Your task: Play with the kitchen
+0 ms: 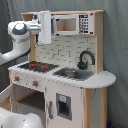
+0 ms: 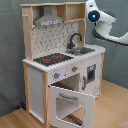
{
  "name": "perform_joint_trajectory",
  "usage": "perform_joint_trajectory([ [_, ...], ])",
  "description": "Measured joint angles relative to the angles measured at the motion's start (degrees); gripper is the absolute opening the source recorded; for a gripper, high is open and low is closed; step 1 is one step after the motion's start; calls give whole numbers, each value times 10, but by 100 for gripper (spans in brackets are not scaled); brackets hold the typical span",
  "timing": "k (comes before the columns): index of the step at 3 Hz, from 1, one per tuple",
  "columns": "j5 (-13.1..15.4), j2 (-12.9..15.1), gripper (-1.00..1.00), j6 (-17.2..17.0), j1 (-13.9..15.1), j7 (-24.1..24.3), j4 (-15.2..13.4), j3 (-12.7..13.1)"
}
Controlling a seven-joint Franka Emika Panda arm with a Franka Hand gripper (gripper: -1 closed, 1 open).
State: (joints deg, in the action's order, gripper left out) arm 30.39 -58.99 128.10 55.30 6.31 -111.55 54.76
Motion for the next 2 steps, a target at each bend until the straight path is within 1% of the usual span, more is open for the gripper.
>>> perform_joint_trajectory([
  [2,0,41,100,3,63,-4,77,71],
])
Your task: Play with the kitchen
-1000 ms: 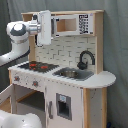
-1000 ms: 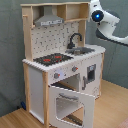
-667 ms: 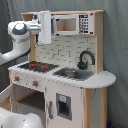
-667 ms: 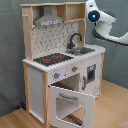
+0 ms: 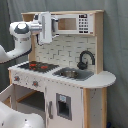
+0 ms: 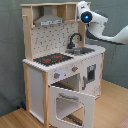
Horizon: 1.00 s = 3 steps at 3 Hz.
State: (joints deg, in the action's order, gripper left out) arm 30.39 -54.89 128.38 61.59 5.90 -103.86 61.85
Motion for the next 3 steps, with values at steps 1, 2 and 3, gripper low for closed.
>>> perform_joint_trajectory([
  [1,0,12,100,2,32,-10,40,26],
  [2,0,23,100,3,66,-29,83,44],
  [3,0,29,100,5,99,-49,119,69],
])
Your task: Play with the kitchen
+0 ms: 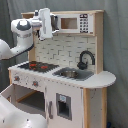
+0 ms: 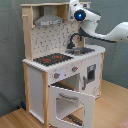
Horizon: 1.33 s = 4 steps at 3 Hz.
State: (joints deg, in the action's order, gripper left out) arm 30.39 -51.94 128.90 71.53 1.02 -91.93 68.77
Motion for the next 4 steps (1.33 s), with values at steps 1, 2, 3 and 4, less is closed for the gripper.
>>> perform_joint_trajectory([
  [1,0,0,100,9,36,-12,28,33],
  [2,-11,8,100,-10,-7,-45,39,38],
  [3,-32,8,100,-46,-43,-29,36,37],
  [4,-70,8,100,-73,-62,0,34,37],
])
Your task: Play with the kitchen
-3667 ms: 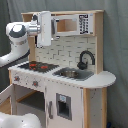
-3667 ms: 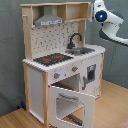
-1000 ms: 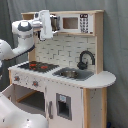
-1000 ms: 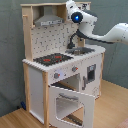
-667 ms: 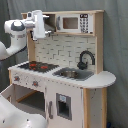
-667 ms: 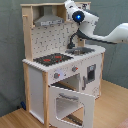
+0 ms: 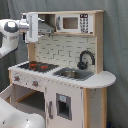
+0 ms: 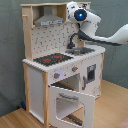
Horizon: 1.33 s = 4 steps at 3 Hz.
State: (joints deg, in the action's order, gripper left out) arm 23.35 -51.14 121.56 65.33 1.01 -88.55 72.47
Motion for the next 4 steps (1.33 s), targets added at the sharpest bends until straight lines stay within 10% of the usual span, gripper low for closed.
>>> perform_joint_trajectory([
  [4,-130,4,100,-9,-50,145,-123,-24],
])
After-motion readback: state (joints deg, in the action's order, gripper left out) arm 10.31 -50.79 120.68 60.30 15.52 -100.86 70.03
